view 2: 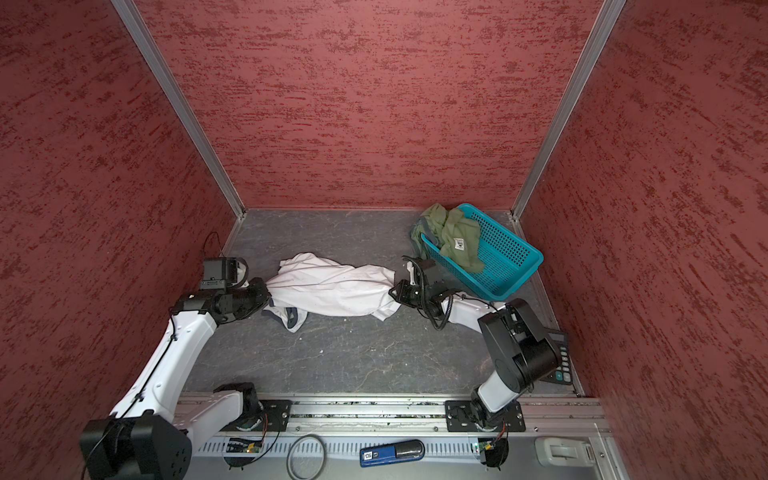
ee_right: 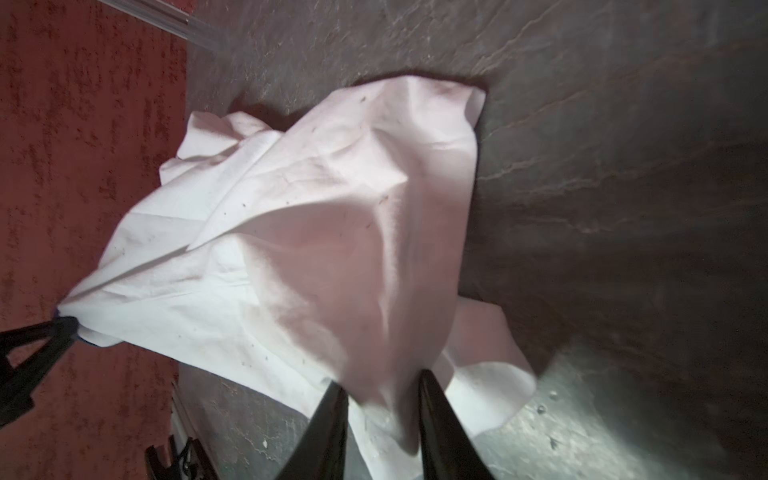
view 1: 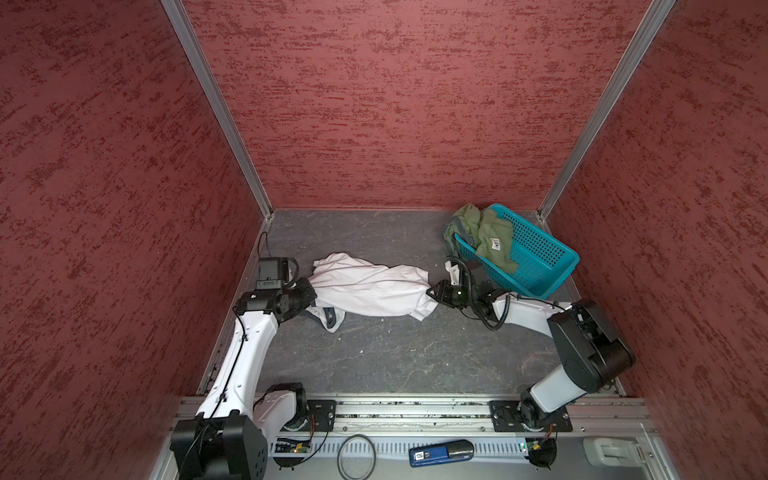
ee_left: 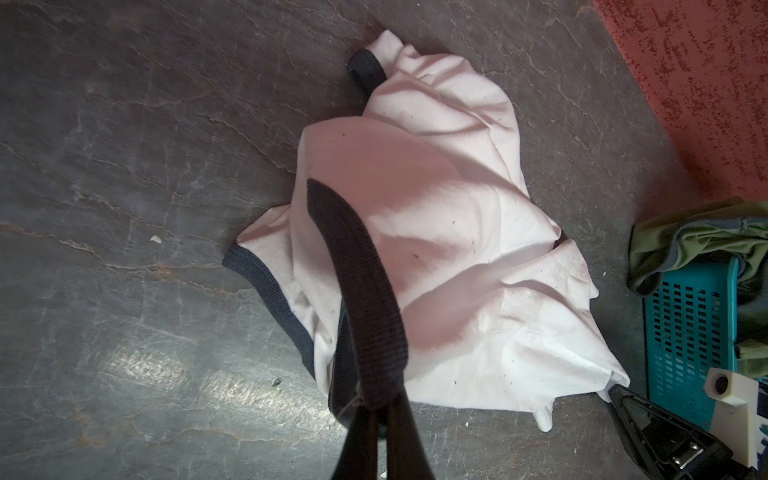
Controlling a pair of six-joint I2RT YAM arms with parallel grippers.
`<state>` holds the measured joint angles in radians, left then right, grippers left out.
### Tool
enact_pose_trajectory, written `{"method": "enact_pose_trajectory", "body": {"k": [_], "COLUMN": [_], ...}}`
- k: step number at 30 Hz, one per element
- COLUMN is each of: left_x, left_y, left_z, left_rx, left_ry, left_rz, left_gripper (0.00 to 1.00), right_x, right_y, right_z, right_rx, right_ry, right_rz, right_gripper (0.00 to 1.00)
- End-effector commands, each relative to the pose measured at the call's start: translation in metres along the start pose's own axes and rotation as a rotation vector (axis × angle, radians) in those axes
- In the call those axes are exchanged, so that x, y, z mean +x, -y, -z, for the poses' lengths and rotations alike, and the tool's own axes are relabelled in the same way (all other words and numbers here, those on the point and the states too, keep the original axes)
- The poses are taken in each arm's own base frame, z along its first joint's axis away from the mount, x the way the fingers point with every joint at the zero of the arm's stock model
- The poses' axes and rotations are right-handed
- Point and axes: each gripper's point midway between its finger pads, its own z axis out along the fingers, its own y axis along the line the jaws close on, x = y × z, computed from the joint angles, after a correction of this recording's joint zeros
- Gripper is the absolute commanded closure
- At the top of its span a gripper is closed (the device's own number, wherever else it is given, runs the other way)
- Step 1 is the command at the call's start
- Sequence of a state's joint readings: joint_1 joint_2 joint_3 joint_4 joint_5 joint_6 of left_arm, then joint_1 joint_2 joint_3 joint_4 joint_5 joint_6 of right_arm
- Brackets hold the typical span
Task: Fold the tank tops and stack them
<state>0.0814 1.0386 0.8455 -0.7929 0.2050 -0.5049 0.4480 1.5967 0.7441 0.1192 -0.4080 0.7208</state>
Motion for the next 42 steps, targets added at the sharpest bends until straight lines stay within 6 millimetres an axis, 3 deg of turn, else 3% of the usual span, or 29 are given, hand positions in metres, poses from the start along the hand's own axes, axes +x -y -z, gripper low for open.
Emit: {"method": "enact_pose_trajectory", "body": {"k": [1,5,9,12,16,20,22,25,29,32,37,42], "left_x": [-0.007,-0.017,-0.045,-0.074,-0.099,-0.091,-0.083,-0.077,-0.086,-0.101,-0.144,-0.197], "left_y": [0.005,0.014,0.033,0.053,0.087,0.120,0.128,0.128,0.118,0.119,0.124,0.154], "left_z": [0.010,0.026,0.067,0.120,0.215,0.302,0.322,0.311,0.262,0.224,0.170,0.150], "left_rx": [0.023,0.041,0.093,0.148,0.267,0.396,0.450,0.467,0.407,0.390,0.337,0.364], "left_ry": [0.032,0.061,0.158,0.277,0.483,0.655,0.700,0.654,0.514,0.408,0.311,0.301], "left_rz": [0.011,0.004,-0.015,-0.042,-0.100,-0.187,-0.211,-0.209,-0.174,-0.157,-0.119,-0.139], "left_gripper": [1.00,1.00,1.00,1.00,1.00,1.00,1.00,1.00,1.00,1.00,1.00,1.00], "right_x": [-0.017,-0.032,-0.055,-0.076,-0.098,-0.100,-0.096,-0.093,-0.103,-0.126,-0.173,-0.226], "right_y": [-0.015,-0.023,-0.053,-0.090,-0.155,-0.211,-0.225,-0.227,-0.218,-0.209,-0.212,-0.229], "right_z": [0.009,0.034,0.085,0.137,0.222,0.297,0.317,0.326,0.317,0.307,0.277,0.250], "right_rx": [0.000,0.075,0.122,0.129,0.059,-0.069,-0.125,-0.148,-0.081,0.023,0.106,0.110], "right_ry": [0.057,0.109,0.201,0.283,0.433,0.548,0.578,0.598,0.612,0.641,0.661,0.667], "right_rz": [0.044,0.092,0.185,0.270,0.371,0.428,0.433,0.425,0.418,0.418,0.453,0.479], "right_gripper": [0.84,1.00,1.00,1.00,1.00,1.00,1.00,1.00,1.00,1.00,1.00,1.00]}}
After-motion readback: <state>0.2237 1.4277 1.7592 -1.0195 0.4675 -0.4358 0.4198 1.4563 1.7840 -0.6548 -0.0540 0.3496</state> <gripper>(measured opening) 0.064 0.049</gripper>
